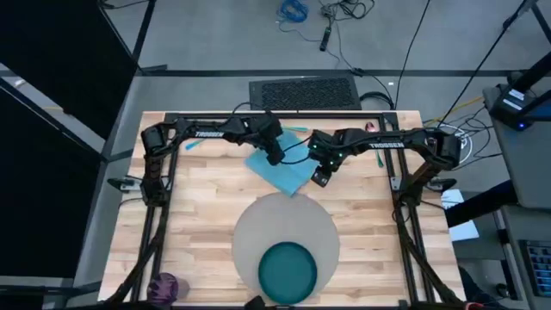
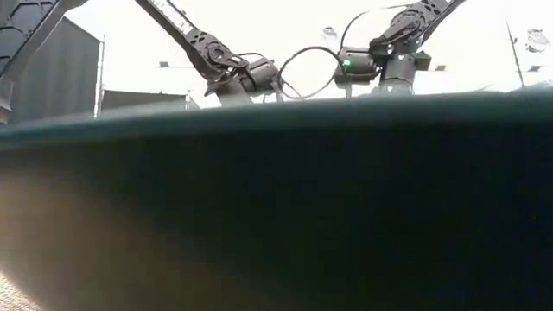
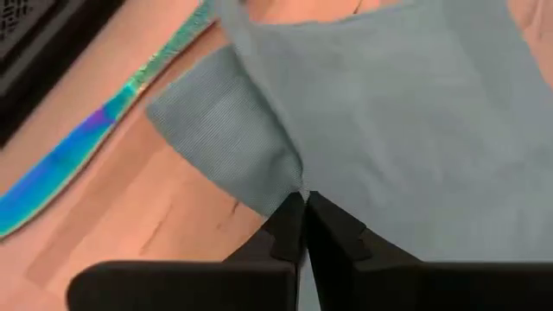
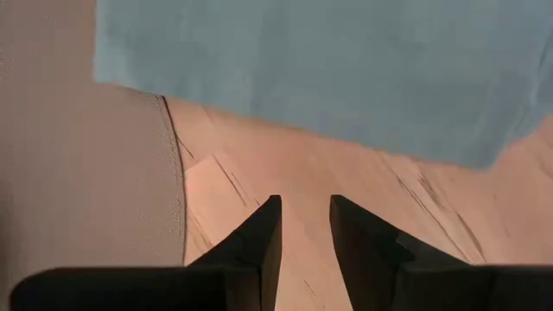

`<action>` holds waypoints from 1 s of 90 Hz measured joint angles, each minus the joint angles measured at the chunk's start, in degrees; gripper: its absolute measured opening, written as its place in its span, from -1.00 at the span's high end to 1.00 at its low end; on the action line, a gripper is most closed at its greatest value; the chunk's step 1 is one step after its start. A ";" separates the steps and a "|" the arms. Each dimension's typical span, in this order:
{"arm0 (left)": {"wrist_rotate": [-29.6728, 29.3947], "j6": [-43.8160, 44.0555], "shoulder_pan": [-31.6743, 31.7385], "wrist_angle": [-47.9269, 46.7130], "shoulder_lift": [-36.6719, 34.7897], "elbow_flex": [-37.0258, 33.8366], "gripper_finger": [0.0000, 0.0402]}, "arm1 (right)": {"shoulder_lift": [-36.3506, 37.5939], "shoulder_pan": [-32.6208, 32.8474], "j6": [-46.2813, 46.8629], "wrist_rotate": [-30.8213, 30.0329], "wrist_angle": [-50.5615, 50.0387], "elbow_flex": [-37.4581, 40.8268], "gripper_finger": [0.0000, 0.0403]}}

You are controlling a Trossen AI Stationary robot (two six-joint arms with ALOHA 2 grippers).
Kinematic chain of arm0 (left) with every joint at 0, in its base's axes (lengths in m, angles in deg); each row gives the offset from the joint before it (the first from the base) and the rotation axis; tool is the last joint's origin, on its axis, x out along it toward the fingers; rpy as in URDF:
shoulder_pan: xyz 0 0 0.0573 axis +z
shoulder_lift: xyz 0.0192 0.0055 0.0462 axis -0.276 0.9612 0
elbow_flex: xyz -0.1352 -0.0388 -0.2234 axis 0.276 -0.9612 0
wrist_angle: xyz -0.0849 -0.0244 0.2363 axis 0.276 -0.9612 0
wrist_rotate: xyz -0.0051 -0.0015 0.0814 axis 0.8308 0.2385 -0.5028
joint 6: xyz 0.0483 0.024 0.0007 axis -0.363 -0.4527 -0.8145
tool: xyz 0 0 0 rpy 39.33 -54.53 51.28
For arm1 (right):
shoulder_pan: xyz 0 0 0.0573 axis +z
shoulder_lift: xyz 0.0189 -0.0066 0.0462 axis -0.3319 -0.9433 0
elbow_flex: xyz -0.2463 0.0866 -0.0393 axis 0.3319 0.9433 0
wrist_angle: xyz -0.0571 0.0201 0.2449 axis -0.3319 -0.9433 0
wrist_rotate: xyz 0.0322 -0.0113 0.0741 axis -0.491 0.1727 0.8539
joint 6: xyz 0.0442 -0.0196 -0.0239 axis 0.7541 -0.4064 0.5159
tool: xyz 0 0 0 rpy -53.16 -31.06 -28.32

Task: Set table place
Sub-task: Fold the blue napkin

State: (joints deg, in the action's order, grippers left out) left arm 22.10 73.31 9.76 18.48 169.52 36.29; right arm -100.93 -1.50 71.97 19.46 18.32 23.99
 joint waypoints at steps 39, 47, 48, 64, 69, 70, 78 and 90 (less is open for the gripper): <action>-1.07 -0.26 -0.07 -0.14 0.02 0.00 1.00 | 0.00 0.00 0.13 0.02 -0.12 0.00 0.57; -1.27 -0.29 -0.05 -0.16 0.02 0.00 1.00 | 0.00 0.00 0.13 0.04 -0.14 0.00 0.57; -1.28 -0.31 -0.05 -0.16 0.01 0.00 1.00 | 0.00 0.00 0.13 0.04 -0.13 0.00 0.57; -1.28 -0.39 -0.05 -0.16 0.02 0.00 1.00 | 0.00 0.00 0.15 0.04 -0.15 0.00 0.57; -1.28 -0.39 -0.05 -0.19 0.02 0.00 1.00 | 0.00 0.00 0.15 0.04 -0.13 0.00 0.57; -1.28 -0.39 -0.05 -0.23 0.02 0.00 1.00 | 0.00 0.00 0.15 0.04 -0.13 0.00 0.57; -1.28 -0.36 -0.05 -0.40 0.02 0.00 0.94 | 0.00 0.00 0.15 0.04 -0.13 0.00 0.57; -1.28 -0.26 -0.05 -0.46 0.02 0.00 0.79 | 0.00 0.00 0.15 0.04 -0.13 0.00 0.57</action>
State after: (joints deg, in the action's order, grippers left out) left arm 20.83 73.06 9.72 18.02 169.54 36.29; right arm -100.93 -1.50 72.13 19.51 18.19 23.99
